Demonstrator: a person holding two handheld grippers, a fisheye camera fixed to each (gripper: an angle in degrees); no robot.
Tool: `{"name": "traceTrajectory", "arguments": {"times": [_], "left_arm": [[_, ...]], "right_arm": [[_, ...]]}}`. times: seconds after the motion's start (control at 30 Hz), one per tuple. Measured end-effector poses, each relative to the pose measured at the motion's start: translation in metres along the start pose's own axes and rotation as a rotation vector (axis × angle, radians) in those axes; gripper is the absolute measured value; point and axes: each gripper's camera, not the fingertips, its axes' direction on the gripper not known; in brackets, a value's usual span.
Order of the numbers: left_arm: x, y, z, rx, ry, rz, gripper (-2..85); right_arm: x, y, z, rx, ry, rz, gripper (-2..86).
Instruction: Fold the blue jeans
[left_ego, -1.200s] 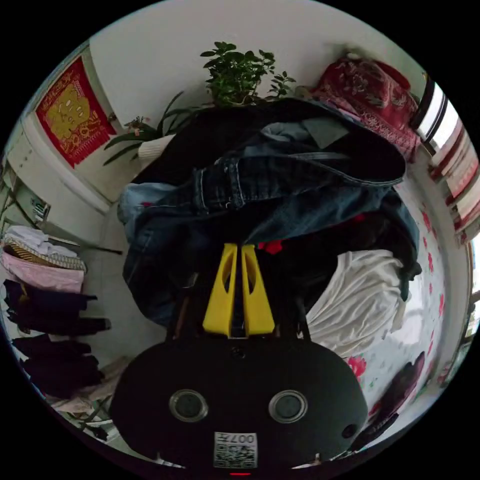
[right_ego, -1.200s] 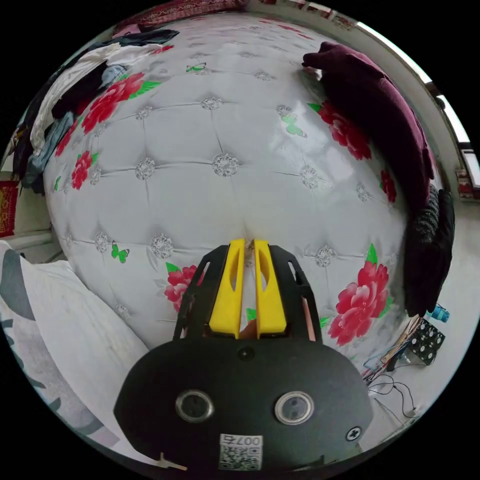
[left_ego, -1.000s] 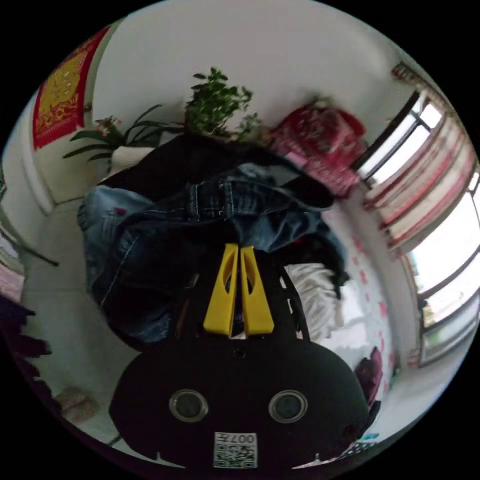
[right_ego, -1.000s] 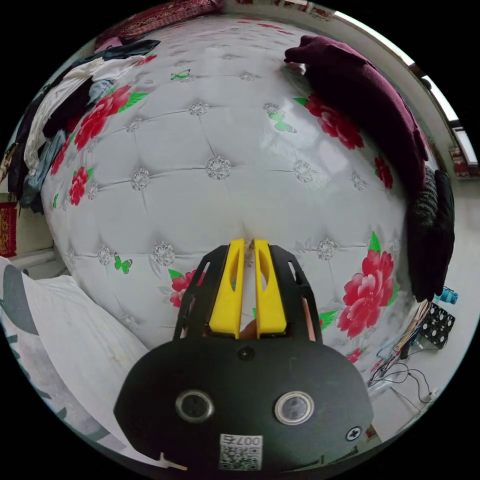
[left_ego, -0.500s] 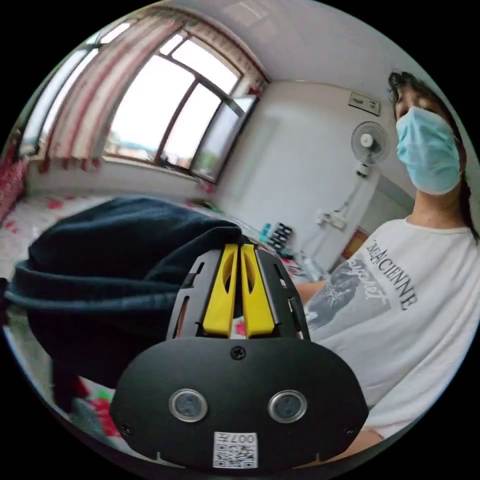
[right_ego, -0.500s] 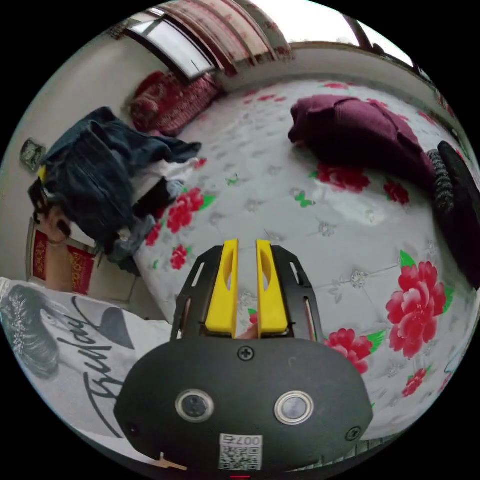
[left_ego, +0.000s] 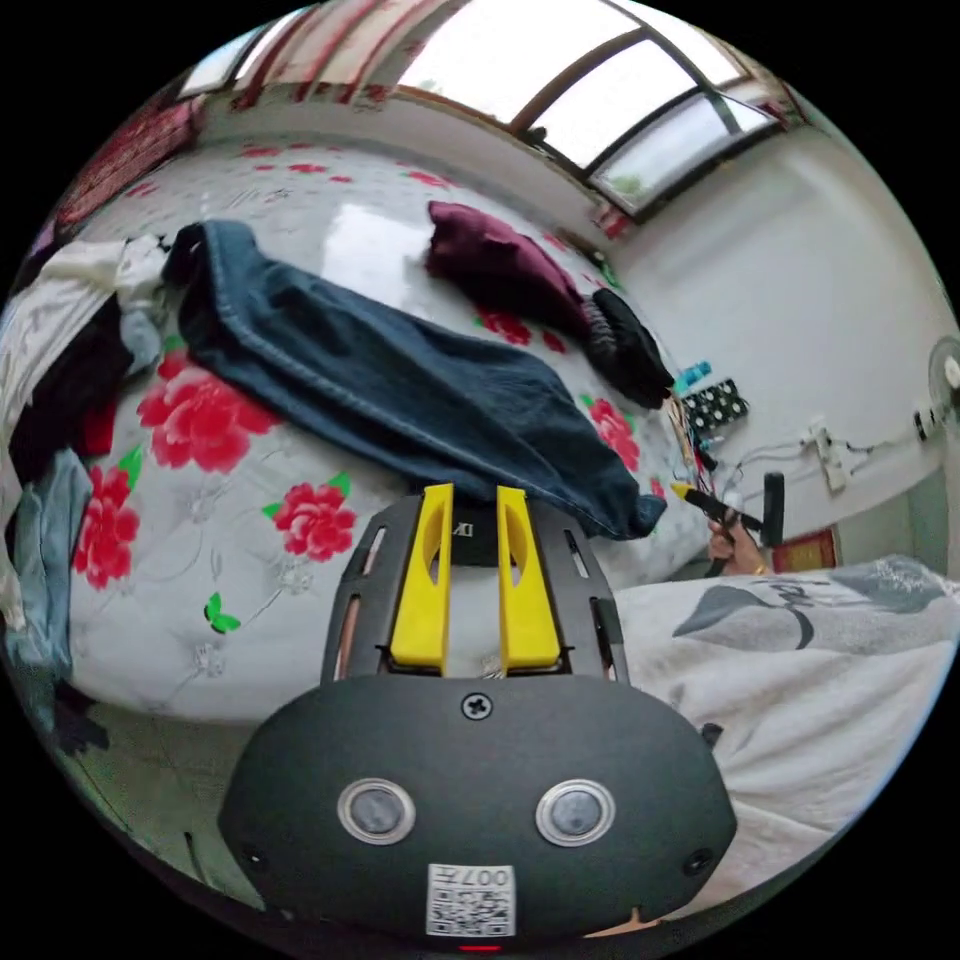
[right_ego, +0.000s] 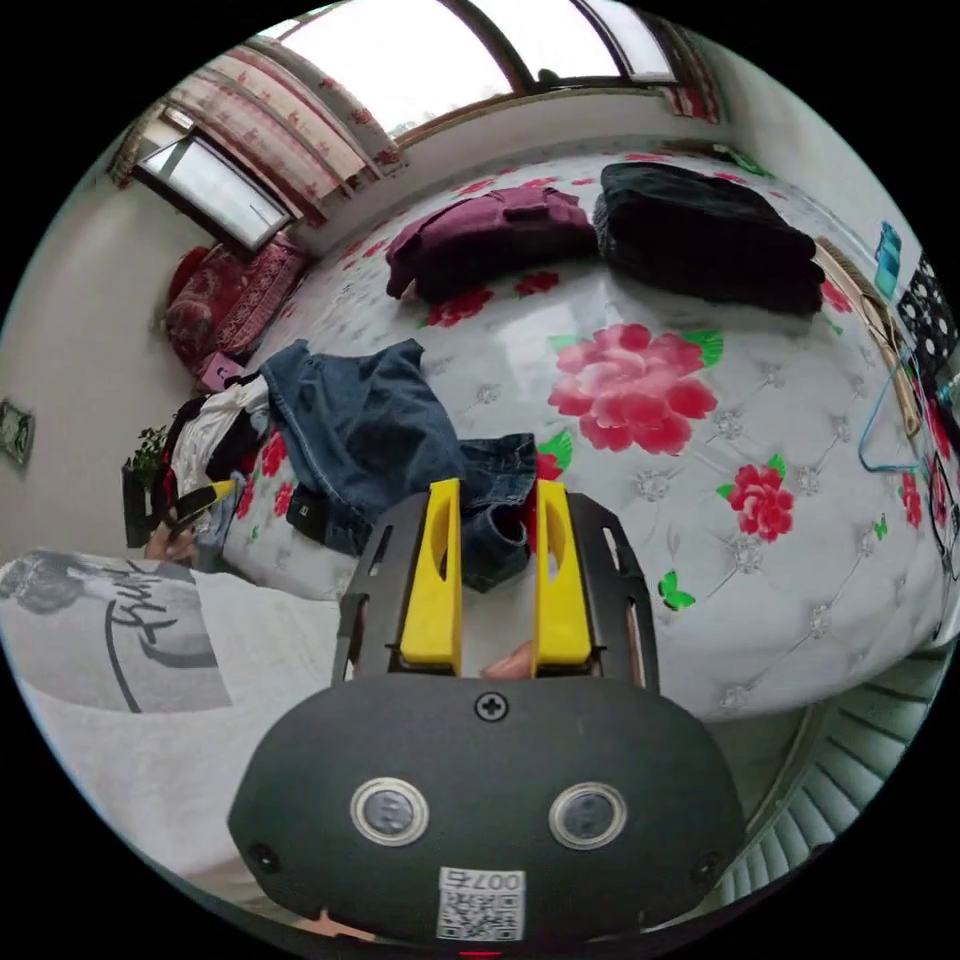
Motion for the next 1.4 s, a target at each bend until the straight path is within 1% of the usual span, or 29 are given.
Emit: {"name": "traceTrajectory", "arguments": {"times": [0.1, 0.13, 0.23, 0.27, 0.3, 0.33, 0.37, 0.43, 0.5, 0.53, 0.57, 0.6, 0.67, 0.7, 0.73, 0.77, 0.8, 0.83, 0.87, 0.9, 0.97, 1.0, 1.03, 1.07, 1.17, 1.2, 1.27, 1.4], "left_arm": [[-0.021, -0.002, 0.025, -0.034, -0.013, -0.069, 8.5], [-0.026, -0.004, 0.042, -0.075, -0.014, -0.079, 9.3], [-0.033, -0.015, 0.083, -0.176, 0.008, -0.092, 10.9], [-0.038, -0.02, 0.094, -0.196, -0.007, -0.102, 11.0], [-0.041, -0.023, 0.099, -0.207, -0.016, -0.106, 10.7], [-0.047, -0.029, 0.109, -0.236, -0.033, -0.107, 10.1], [-0.053, -0.034, 0.116, -0.265, -0.067, -0.103, 6.2], [-0.06, -0.038, 0.117, -0.277, -0.132, -0.075, 1.7], [-0.062, -0.042, 0.115, -0.319, -0.096, -0.037, -0.1], [-0.055, -0.042, 0.113, -0.343, -0.032, 0.031, -0.5], [-0.038, -0.038, 0.108, -0.362, 0.054, 0.137, -0.7], [-0.026, -0.036, 0.106, -0.373, 0.105, 0.197, -0.8], [0.035, -0.02, 0.095, -0.409, 0.328, 0.462, -0.9], [0.049, -0.015, 0.093, -0.412, 0.352, 0.525, -0.9], [0.072, -0.009, 0.09, -0.404, 0.307, 0.623, -0.9], [0.081, -0.01, 0.088, -0.376, 0.18, 0.675, -0.9], [0.081, -0.011, 0.088, -0.363, 0.132, 0.685, -0.8], [0.073, -0.018, 0.088, -0.348, 0.072, 0.663, -0.7], [0.055, -0.029, 0.087, -0.35, 0.044, 0.591, -0.6], [0.042, -0.035, 0.085, -0.35, 0.033, 0.54, -0.4], [-0.023, -0.057, 0.068, -0.29, 0.0, 0.261, 1.1], [-0.042, -0.061, 0.062, -0.269, 0.001, 0.185, 1.7], [-0.081, -0.067, 0.048, -0.221, 0.0, 0.043, 4.3], [-0.118, -0.071, 0.035, -0.172, -0.008, -0.087, 6.2], [-0.189, -0.086, 0.006, -0.078, -0.045, -0.308, 8.8], [-0.198, -0.092, 0.002, -0.064, -0.058, -0.325, 9.1], [-0.227, -0.122, -0.004, -0.045, -0.1, -0.364, 10.4], [-0.262, -0.176, 0.01, -0.058, -0.077, -0.435, 10.8]], "right_arm": [[-0.033, -0.01, 0.017, -0.043, -0.021, -0.105, 10.4], [-0.04, -0.013, 0.022, -0.06, -0.027, -0.129, 10.6], [-0.076, -0.025, 0.059, -0.213, 0.013, -0.263, 9.1], [-0.085, -0.027, 0.075, -0.283, 0.059, -0.295, 7.7], [-0.091, -0.029, 0.087, -0.347, 0.111, -0.311, 5.9], [-0.094, -0.03, 0.09, -0.359, 0.136, -0.318, 5.0], [-0.099, -0.031, 0.087, -0.347, 0.15, -0.343, 3.4], [-0.104, -0.038, 0.069, -0.308, 0.135, -0.349, 2.1], [-0.107, -0.056, 0.008, -0.139, 0.073, -0.314, 1.2], [-0.107, -0.062, -0.012, -0.09, 0.044, -0.299, 1.0], [-0.107, -0.072, -0.052, 0.007, -0.009, -0.268, 0.8], [-0.108, -0.08, -0.094, 0.108, -0.032, -0.264, 0.8], [-0.111, -0.09, -0.145, 0.233, 0.019, -0.278, 1.0], [-0.11, -0.097, -0.168, 0.291, 0.09, -0.268, 1.4], [-0.108, -0.102, -0.177, 0.311, 0.132, -0.255, 1.7], [-0.099, -0.113, -0.185, 0.343, 0.234, -0.201, 2.5], [-0.084, -0.123, -0.185, 0.35, 0.329, -0.111, 3.3], [-0.076, -0.128, -0.183, 0.339, 0.371, -0.061, 3.6], [-0.064, -0.133, -0.177, 0.301, 0.418, 0.003, 4.4], [-0.058, -0.131, -0.17, 0.277, 0.398, 0.026, 5.1], [-0.055, -0.117, -0.154, 0.247, 0.304, 0.025, 6.2], [-0.055, -0.103, -0.138, 0.211, 0.254, 0.028, 6.8], [-0.054, -0.095, -0.128, 0.185, 0.234, 0.033, 7.1], [-0.055, -0.077, -0.107, 0.122, 0.197, 0.028, 7.7], [-0.069, -0.036, -0.05, -0.094, 0.111, -0.002, 9.0], [-0.082, -0.024, -0.031, -0.165, 0.1, -0.034, 9.6], [-0.106, -0.013, -0.009, -0.229, 0.103, -0.109, 10.6], [-0.158, -0.016, 0.037, -0.341, 0.145, -0.262, 13.0]]}}
